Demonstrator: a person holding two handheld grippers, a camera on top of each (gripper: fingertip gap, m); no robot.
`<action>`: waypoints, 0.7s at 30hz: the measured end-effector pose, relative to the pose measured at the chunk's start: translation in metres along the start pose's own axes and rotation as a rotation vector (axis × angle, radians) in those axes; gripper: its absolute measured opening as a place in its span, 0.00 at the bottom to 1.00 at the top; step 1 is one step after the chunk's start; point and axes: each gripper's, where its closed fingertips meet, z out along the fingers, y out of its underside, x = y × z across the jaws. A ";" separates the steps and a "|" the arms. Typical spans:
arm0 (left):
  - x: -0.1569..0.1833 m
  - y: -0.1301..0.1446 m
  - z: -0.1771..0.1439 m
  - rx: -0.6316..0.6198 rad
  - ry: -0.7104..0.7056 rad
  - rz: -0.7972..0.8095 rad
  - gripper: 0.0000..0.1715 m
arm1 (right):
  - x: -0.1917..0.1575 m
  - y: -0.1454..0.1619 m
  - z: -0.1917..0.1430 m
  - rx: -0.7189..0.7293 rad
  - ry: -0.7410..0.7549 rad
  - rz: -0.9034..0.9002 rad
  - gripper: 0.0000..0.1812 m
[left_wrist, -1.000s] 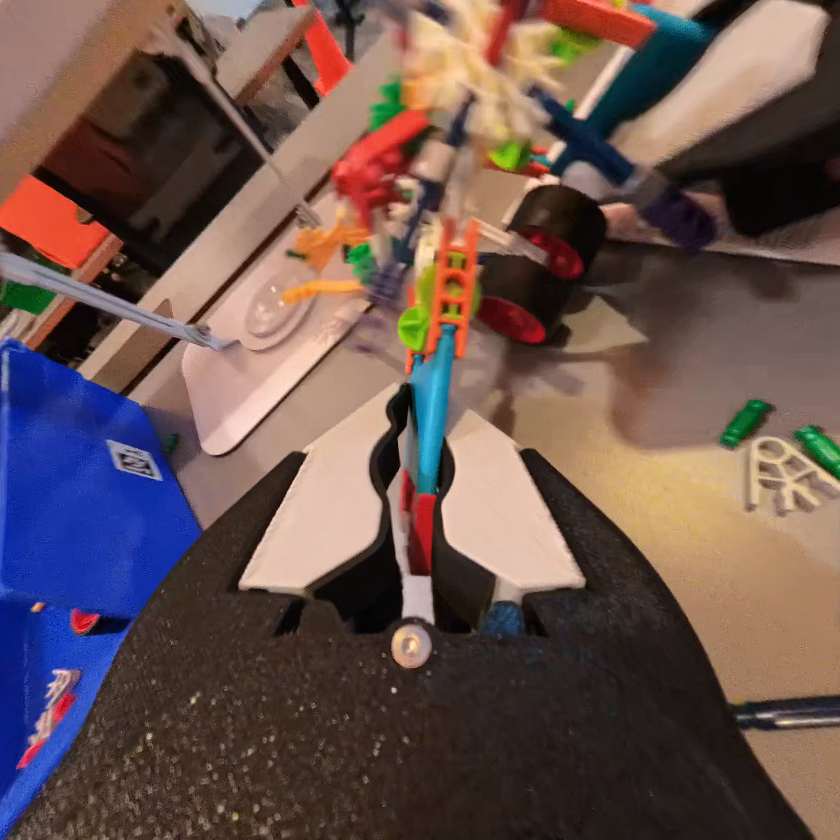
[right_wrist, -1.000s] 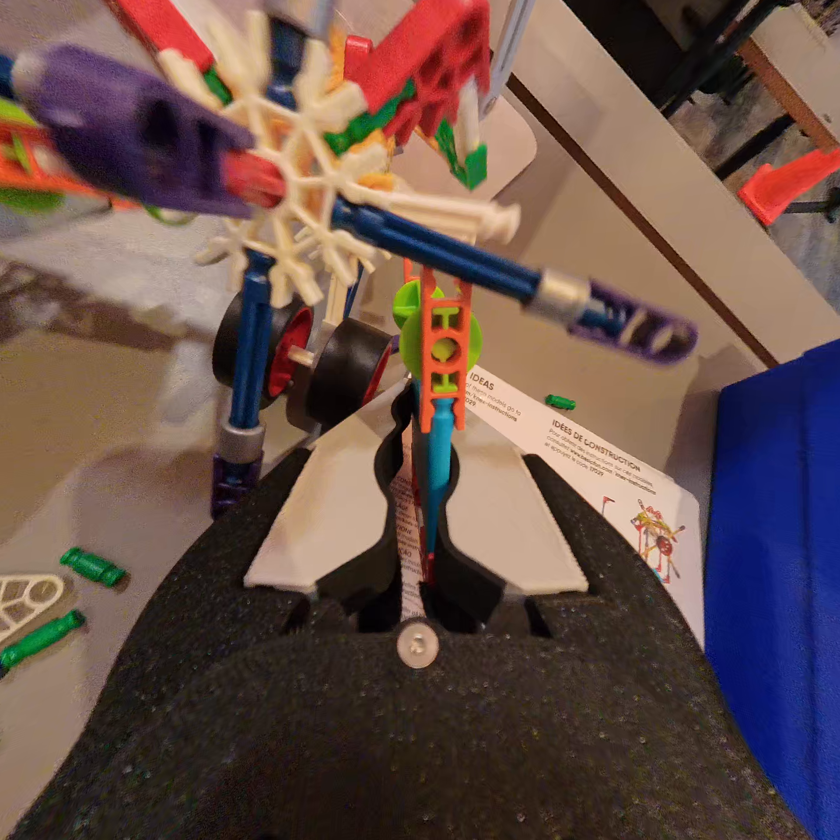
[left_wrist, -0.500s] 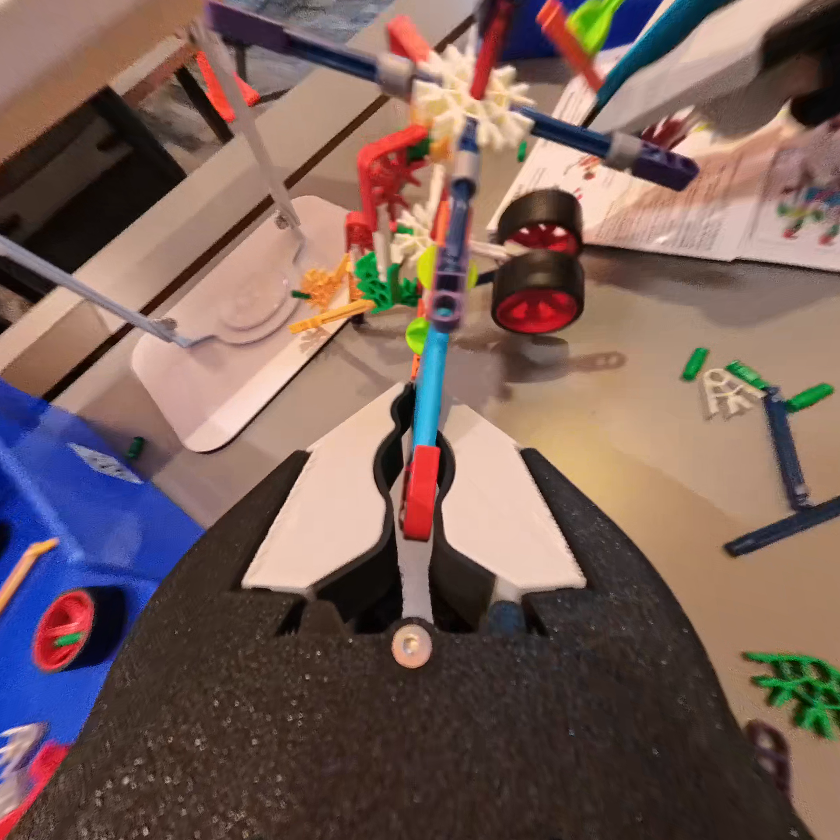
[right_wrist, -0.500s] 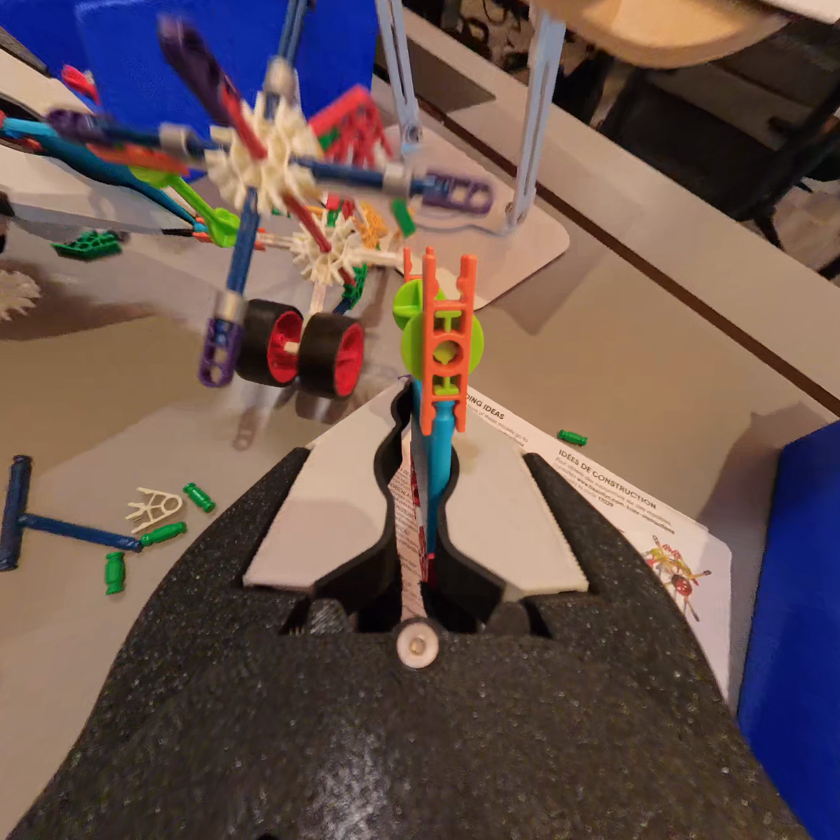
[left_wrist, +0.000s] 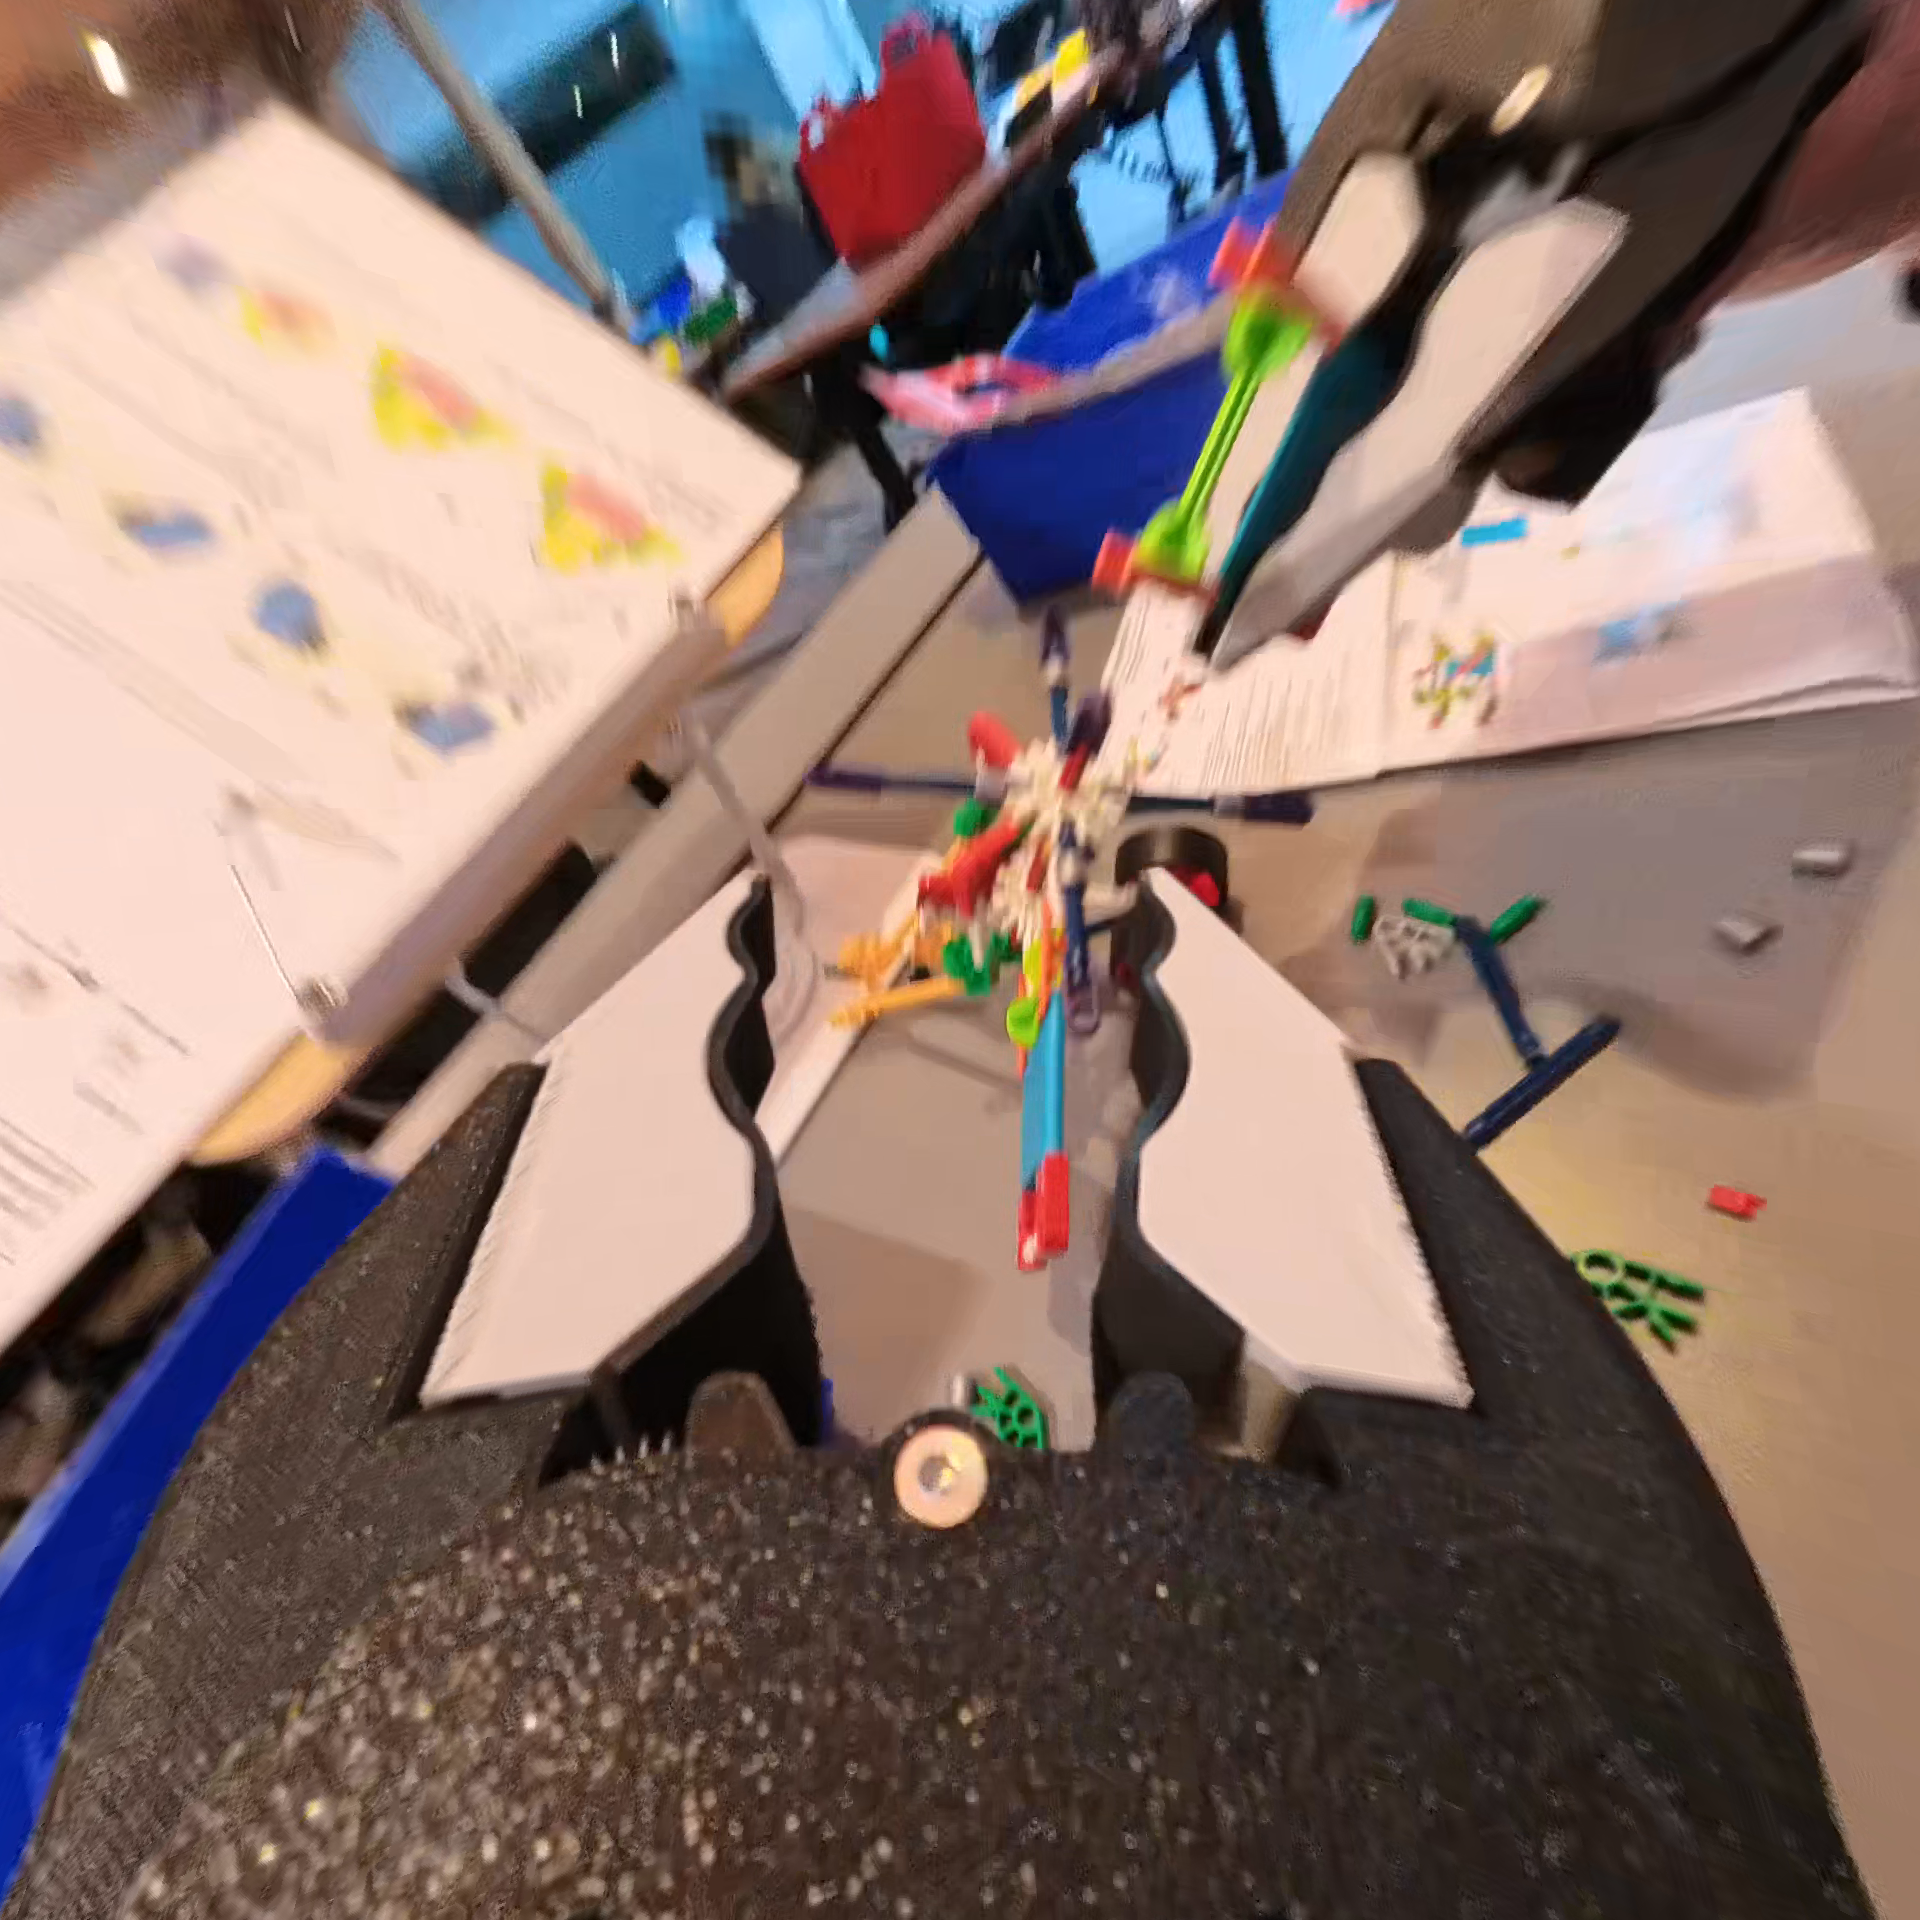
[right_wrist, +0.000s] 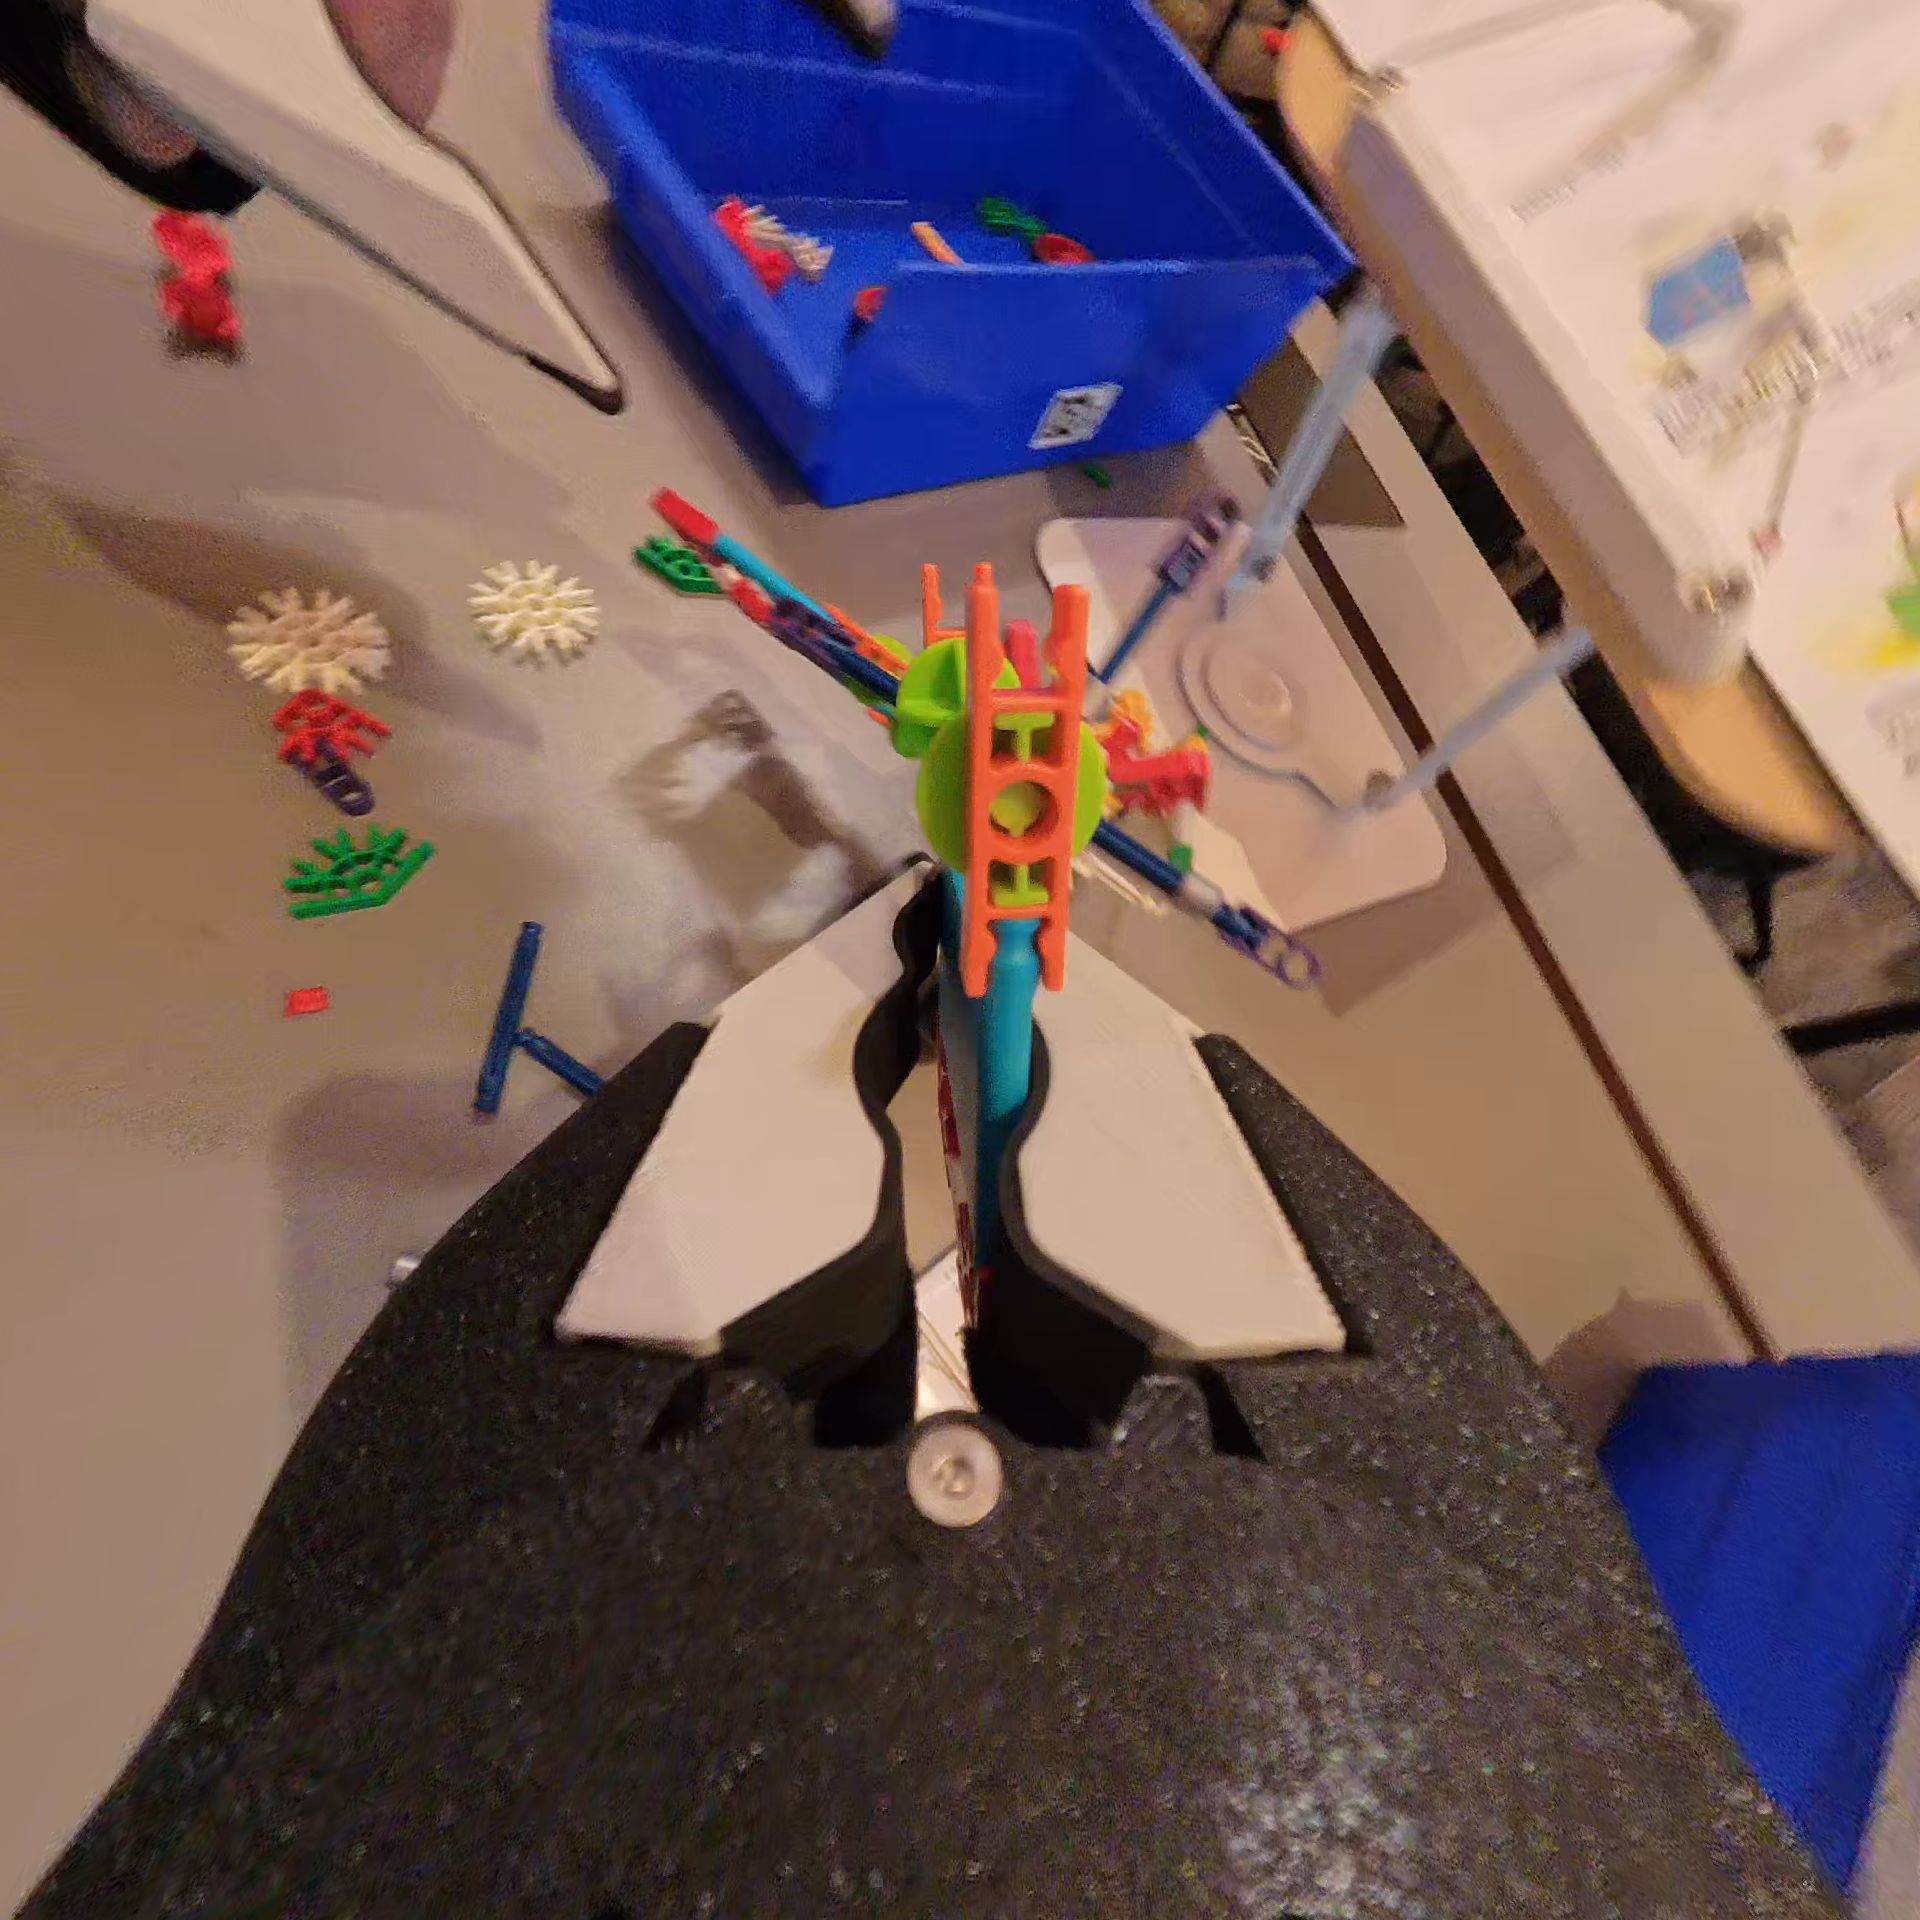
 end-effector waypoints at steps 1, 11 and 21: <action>0.007 -0.016 -0.005 0.038 0.004 0.061 0.37 | -0.009 -0.012 0.002 -0.003 -0.008 -0.053 0.01; 0.031 -0.011 -0.024 0.049 0.196 0.151 0.02 | -0.058 -0.086 0.053 0.050 -0.116 -0.207 0.17; -0.034 0.026 -0.058 -0.190 0.005 0.436 0.01 | -0.066 -0.150 0.051 0.185 0.085 -0.591 0.14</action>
